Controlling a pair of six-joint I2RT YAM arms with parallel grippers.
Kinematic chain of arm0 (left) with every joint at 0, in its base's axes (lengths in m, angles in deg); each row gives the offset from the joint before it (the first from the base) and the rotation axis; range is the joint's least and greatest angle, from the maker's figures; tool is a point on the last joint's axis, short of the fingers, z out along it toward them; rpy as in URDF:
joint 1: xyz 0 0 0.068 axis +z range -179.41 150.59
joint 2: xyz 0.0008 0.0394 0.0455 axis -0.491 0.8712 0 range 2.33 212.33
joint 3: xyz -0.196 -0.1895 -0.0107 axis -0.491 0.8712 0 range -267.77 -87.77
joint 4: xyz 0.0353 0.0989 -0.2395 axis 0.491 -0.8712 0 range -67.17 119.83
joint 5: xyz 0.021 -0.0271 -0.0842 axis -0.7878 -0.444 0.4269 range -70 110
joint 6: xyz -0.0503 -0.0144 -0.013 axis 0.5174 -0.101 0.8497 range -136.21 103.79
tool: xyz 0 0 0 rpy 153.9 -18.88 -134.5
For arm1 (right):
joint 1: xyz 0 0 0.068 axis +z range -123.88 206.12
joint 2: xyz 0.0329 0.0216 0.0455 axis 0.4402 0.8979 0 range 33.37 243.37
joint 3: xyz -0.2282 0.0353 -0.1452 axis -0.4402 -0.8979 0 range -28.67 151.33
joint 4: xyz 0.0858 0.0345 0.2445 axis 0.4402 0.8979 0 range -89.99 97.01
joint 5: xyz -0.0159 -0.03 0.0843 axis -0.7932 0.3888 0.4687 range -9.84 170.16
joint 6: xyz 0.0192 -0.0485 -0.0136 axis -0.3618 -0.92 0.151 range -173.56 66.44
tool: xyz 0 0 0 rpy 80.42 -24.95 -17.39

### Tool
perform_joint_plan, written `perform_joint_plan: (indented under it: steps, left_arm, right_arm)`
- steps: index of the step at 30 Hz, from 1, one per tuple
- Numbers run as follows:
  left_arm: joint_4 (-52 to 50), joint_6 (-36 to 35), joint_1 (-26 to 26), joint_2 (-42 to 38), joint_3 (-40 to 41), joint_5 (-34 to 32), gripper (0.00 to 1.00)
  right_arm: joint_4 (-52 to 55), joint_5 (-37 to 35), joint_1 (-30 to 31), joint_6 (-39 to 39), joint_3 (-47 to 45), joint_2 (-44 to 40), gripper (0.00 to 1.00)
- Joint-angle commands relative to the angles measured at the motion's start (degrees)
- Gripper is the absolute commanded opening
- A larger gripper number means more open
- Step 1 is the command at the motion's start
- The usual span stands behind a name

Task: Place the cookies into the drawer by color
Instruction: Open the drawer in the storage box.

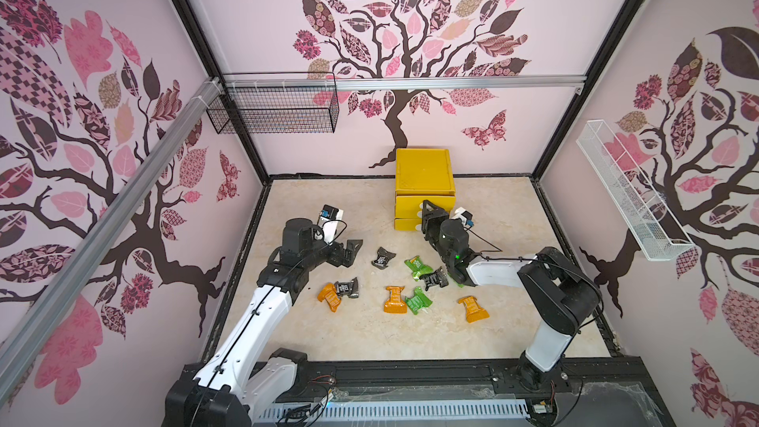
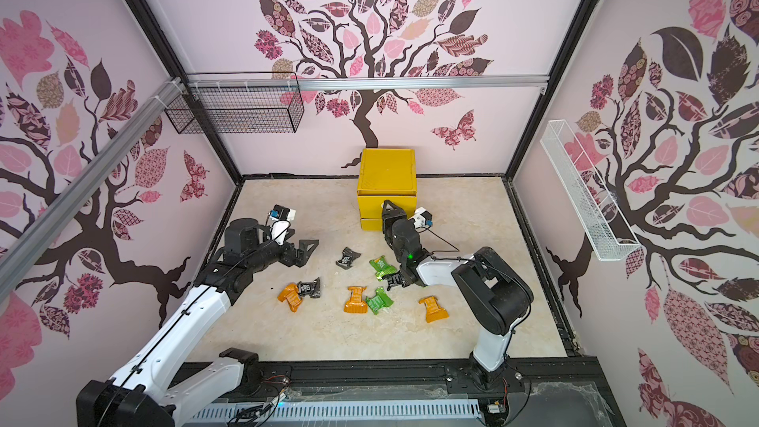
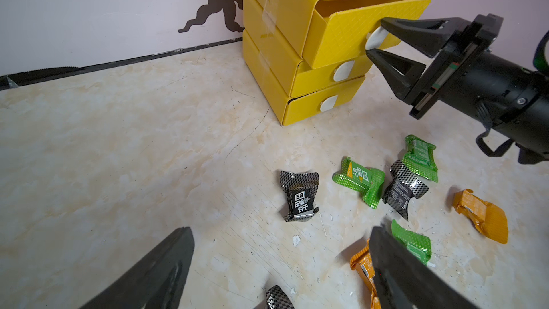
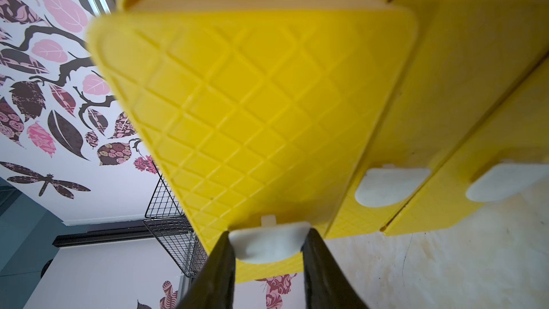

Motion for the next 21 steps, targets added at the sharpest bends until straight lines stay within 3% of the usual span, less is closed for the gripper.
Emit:
perform_joint_plan:
  steps: [1, 21]
  left_arm:
    - [0.8, -0.3, -0.4, -0.9, 0.5, 0.0, 0.97]
    - [0.9, -0.5, -1.1, -0.1, 0.5, 0.0, 0.97]
  right_arm:
    - [5.0, -1.6, 0.9, -0.1, -2.2, -2.4, 0.37]
    - [8.0, -3.3, 4.9, -0.3, -7.7, -10.2, 0.36]
